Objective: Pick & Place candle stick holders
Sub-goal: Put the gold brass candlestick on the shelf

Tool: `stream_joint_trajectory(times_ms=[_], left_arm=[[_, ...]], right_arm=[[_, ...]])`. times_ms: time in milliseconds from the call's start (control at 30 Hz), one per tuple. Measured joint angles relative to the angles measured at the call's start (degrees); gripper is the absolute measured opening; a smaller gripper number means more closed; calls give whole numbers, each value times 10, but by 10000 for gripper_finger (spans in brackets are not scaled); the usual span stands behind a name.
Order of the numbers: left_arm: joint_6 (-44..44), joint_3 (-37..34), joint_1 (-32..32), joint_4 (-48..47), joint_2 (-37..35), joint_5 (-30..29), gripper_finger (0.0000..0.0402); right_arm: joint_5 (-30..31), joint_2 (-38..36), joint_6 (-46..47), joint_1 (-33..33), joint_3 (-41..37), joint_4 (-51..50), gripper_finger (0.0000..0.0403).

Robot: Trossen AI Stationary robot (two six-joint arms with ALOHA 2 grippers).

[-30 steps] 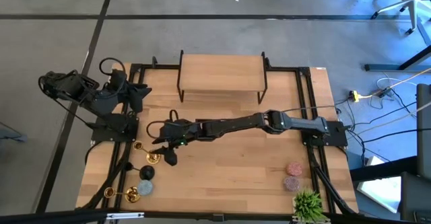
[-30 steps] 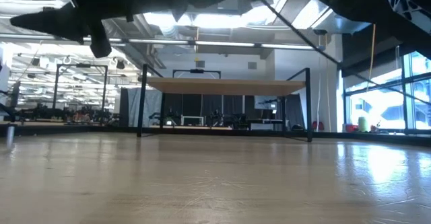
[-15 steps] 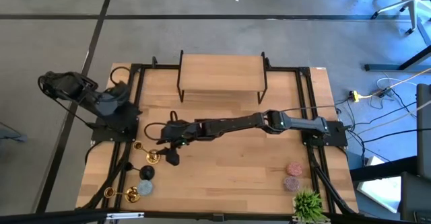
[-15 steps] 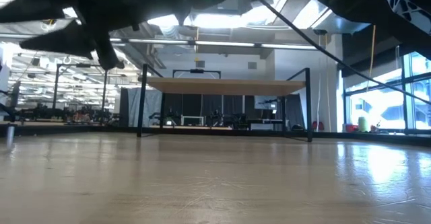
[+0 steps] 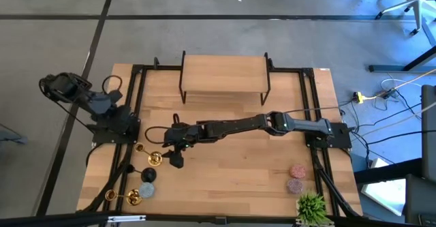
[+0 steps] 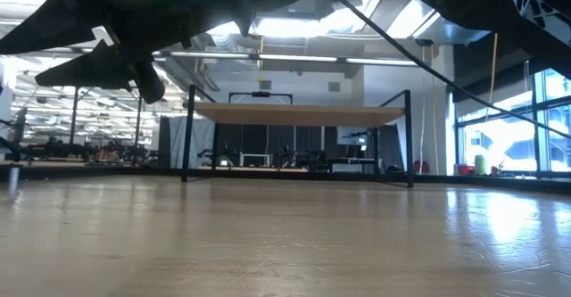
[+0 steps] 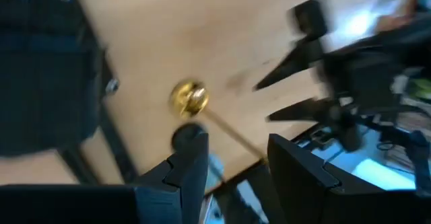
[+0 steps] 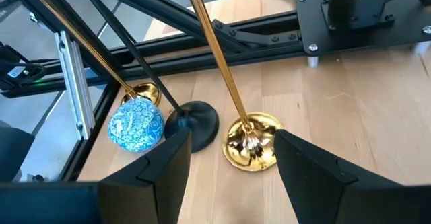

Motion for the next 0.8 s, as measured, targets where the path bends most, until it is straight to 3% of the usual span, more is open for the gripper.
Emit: stream_joint_trajectory(times_ms=[233,500,667,800], left_arm=[[-75,-101,0,14,-50,82,150],[-139,-214,0,163,-125,119,150],[-181,-278,0,233,-144,202,150],[-188,-309,0,280,-137,237,150]], right_arm=[[0,-19,2,0,0,-45,218],[1,-62,-29,0,0,-168,218],[2,-77,-34,1,0,-244,218],[2,-83,-34,5,0,-276,218]])
